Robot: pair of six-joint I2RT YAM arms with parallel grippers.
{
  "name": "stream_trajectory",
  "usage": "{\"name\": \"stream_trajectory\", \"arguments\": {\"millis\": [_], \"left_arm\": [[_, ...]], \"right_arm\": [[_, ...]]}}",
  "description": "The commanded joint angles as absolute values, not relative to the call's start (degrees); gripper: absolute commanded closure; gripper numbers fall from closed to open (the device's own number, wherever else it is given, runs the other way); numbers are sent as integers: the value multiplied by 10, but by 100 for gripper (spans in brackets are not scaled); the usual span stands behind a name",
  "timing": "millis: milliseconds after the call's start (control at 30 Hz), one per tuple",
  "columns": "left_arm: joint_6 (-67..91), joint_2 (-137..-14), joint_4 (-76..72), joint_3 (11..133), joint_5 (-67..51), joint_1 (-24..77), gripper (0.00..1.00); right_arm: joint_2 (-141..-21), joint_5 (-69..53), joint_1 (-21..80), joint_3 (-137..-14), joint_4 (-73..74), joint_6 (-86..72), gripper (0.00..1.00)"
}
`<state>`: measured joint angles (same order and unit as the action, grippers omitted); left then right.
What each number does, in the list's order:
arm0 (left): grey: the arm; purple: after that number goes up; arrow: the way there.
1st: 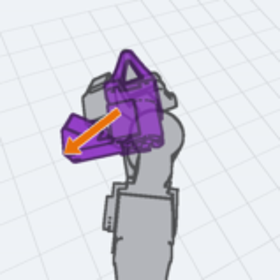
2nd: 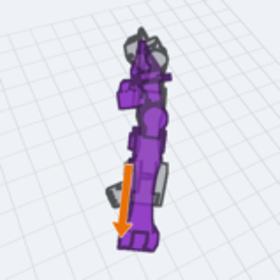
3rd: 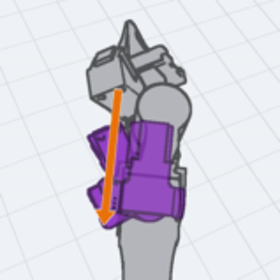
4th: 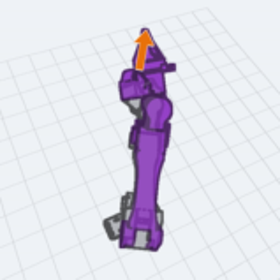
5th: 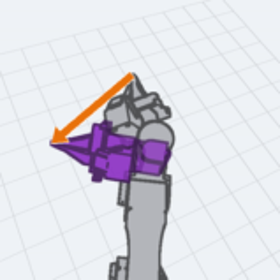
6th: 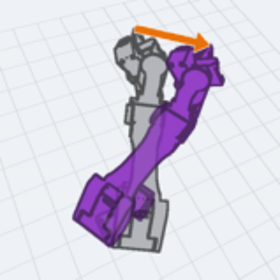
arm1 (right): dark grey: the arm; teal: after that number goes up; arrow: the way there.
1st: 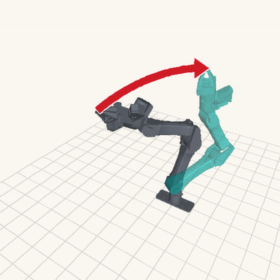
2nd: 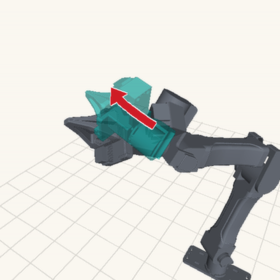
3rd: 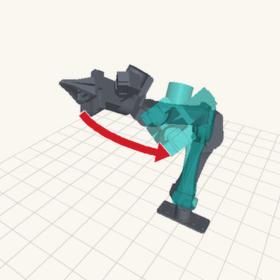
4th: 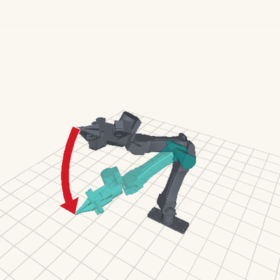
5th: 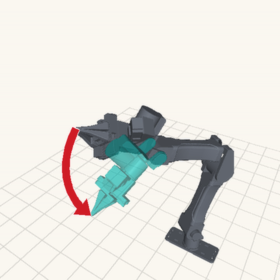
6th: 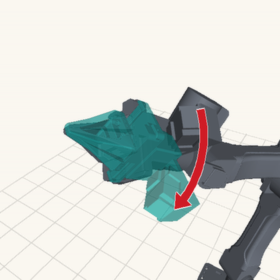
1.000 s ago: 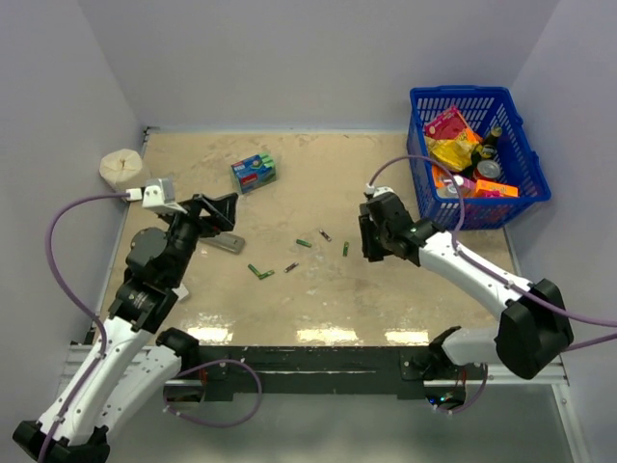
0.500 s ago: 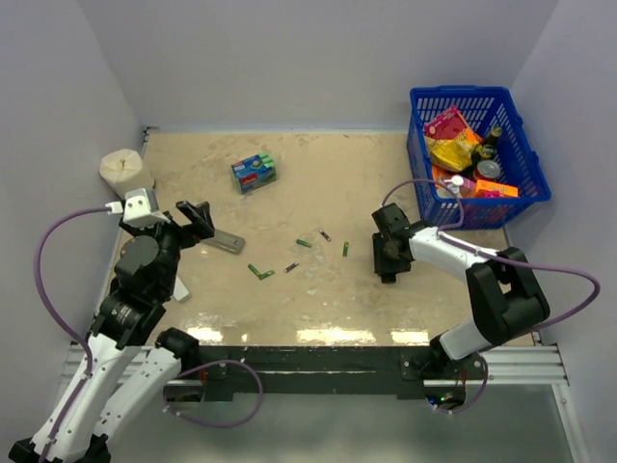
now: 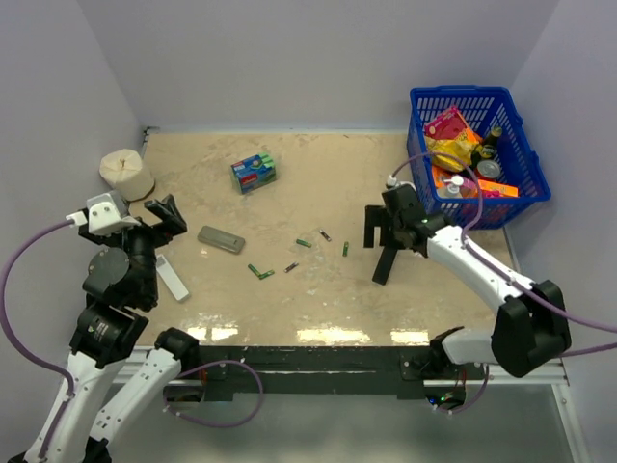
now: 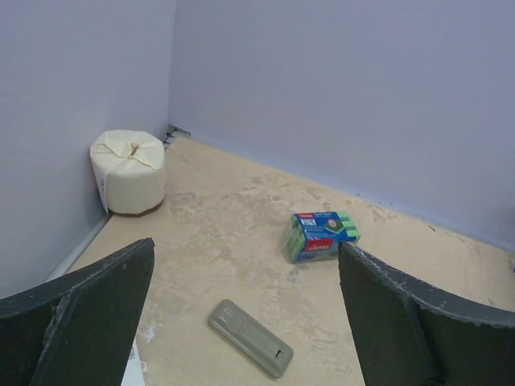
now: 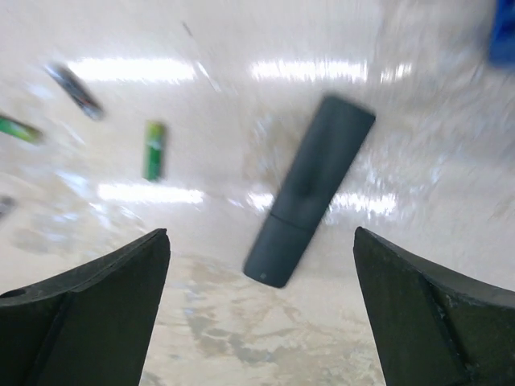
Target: Load the batteries into the remote control
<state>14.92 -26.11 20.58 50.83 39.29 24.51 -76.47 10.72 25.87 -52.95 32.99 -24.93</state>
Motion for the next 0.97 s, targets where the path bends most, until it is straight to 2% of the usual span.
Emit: {"name": "stream_trajectory", "arguments": {"millis": [0, 233, 433, 933], "left_arm": [[111, -253, 178, 533, 420, 244, 0], [85, -235, 149, 554, 456, 245, 0], [48, -210, 101, 564, 480, 245, 0], [68, -207, 76, 553, 478, 245, 0]], "right_arm": [[-688, 160, 257, -632, 329, -243, 2], [-500, 299, 257, -656, 251, -201, 2], [-375, 340, 257, -647, 157, -99, 2], [-338, 384, 258, -651, 115, -40, 2]]}}
